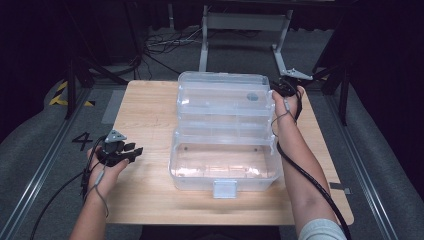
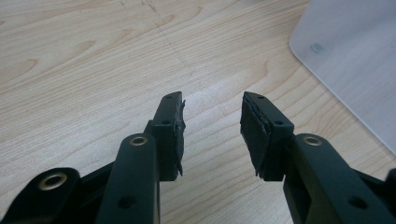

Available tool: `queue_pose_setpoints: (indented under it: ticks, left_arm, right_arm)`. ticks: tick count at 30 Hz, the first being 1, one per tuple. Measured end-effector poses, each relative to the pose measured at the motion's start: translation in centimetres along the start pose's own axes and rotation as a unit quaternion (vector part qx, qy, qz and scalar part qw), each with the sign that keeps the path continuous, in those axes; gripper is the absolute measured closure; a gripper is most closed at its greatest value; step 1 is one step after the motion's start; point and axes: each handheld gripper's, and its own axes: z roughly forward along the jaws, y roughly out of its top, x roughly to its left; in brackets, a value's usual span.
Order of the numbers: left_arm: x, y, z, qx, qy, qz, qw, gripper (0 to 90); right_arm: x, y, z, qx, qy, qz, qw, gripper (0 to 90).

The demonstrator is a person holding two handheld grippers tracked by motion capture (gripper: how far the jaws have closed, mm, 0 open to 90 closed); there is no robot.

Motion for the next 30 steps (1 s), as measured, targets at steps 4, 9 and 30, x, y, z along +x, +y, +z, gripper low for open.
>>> queue_pose_setpoints:
  ticks: [4, 9, 30]
  left_arm:
    - [0.0, 0.0, 0.0, 0.001, 0.000, -0.001, 1.0000, 59.9]
    - [0.0, 0.0, 0.2, 0.004, -0.001, 0.000, 1.0000, 59.9]
    - [-0.1, 0.1, 0.2, 0.001, -0.001, 0.002, 1.0000, 59.7]
  right_arm:
    - [-0.2, -0.2, 0.3, 0.000, 0.009, 0.025, 0.9996, 82.3]
    - [-0.3, -0.3, 0.7, 0.012, 0.006, 0.021, 0.9997, 82.3]
    - [-1.0, -1.0, 0.9, 0.012, 0.031, 0.080, 0.9962, 69.3]
